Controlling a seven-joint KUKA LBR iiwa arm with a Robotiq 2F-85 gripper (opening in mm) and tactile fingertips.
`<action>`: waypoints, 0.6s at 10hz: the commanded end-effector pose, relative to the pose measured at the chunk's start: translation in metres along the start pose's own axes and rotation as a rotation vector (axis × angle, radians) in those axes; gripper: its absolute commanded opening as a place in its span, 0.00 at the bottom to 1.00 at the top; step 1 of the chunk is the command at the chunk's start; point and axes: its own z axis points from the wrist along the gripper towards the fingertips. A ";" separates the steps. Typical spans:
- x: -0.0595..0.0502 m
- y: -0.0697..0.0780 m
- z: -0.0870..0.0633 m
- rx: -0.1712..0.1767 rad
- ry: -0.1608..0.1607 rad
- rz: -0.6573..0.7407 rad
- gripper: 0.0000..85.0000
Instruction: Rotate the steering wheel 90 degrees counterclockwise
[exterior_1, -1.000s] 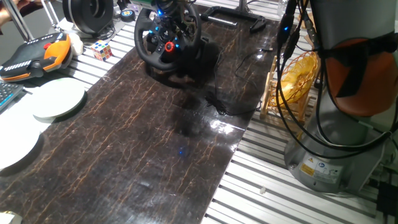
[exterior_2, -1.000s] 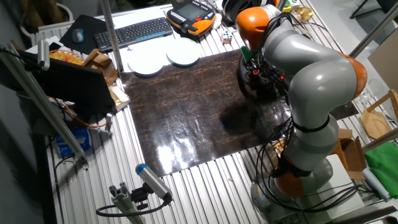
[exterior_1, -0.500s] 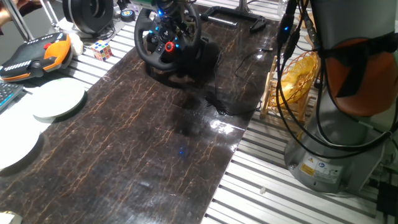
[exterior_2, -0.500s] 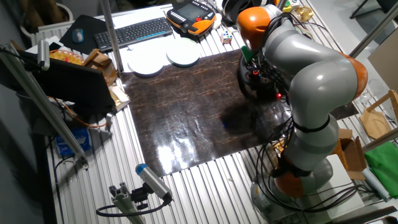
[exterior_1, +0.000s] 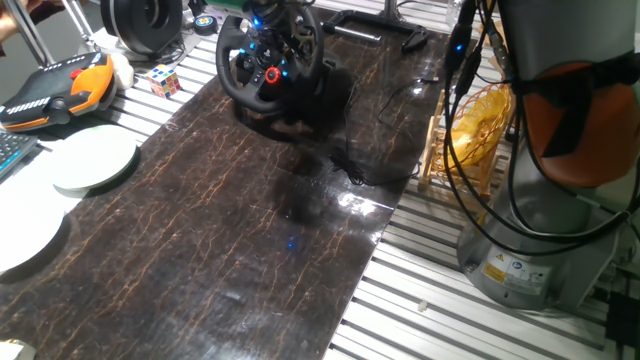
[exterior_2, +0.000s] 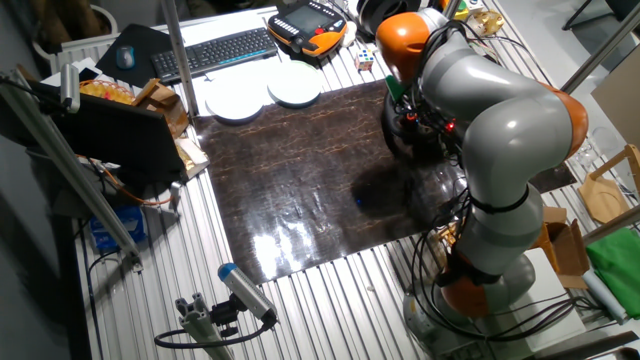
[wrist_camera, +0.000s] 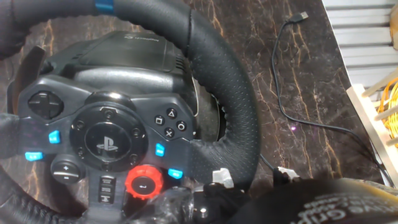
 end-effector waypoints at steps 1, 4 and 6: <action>-0.001 -0.003 0.001 -0.002 -0.001 -0.004 0.49; -0.003 -0.008 0.001 -0.010 -0.025 -0.012 0.47; -0.005 -0.007 0.001 -0.013 -0.044 -0.025 0.47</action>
